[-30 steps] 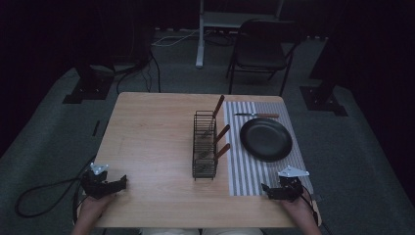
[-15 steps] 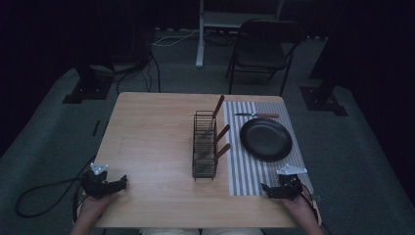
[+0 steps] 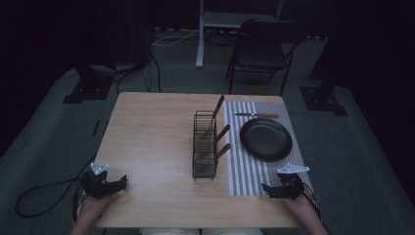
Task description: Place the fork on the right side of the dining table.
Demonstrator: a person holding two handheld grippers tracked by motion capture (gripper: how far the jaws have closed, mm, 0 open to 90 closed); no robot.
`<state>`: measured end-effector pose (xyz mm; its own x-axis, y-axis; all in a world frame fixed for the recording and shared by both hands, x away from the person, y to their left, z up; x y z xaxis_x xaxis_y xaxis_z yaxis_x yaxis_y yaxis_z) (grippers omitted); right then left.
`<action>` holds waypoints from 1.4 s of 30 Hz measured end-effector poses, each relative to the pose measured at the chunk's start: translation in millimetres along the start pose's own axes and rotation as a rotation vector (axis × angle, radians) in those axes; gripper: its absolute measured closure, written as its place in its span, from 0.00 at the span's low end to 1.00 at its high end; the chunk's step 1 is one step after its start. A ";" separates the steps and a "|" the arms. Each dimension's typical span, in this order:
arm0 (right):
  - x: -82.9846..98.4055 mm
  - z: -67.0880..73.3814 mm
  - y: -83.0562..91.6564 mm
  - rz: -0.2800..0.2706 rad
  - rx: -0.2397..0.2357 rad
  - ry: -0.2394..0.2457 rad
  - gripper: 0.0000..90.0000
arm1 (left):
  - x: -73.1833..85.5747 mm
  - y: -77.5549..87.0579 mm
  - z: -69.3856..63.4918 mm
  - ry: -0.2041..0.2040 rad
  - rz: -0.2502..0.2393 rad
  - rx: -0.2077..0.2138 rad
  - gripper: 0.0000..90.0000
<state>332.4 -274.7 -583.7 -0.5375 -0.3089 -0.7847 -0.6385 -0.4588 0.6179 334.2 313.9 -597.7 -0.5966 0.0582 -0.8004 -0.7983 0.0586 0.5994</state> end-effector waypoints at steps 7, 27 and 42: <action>-12.3 1.2 6.0 -0.035 -0.027 -0.010 0.16 | 0.0 0.0 0.0 0.000 0.000 0.000 0.00; -61.8 12.3 3.2 -0.110 -0.087 0.020 0.16 | 0.0 0.0 0.0 0.000 0.000 0.000 0.00; -94.7 23.1 -7.6 -0.126 -0.132 0.056 0.18 | 0.0 0.0 0.0 0.000 0.000 0.000 0.00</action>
<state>375.4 -222.6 -513.0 -0.4242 -0.2862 -0.8592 -0.6187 -0.6012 0.5057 334.2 313.9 -597.7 -0.5967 0.0583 -0.8004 -0.7983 0.0586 0.5994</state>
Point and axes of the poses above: each handheld gripper's, and its own axes: y roughly backward along the jaws, x roughly out of its underside, z roughly to its left, the point moved 7 cm from there along -y, roughly forward along the jaws, and after that the axes turned 10 degrees about -z, right-handed, at the moved point
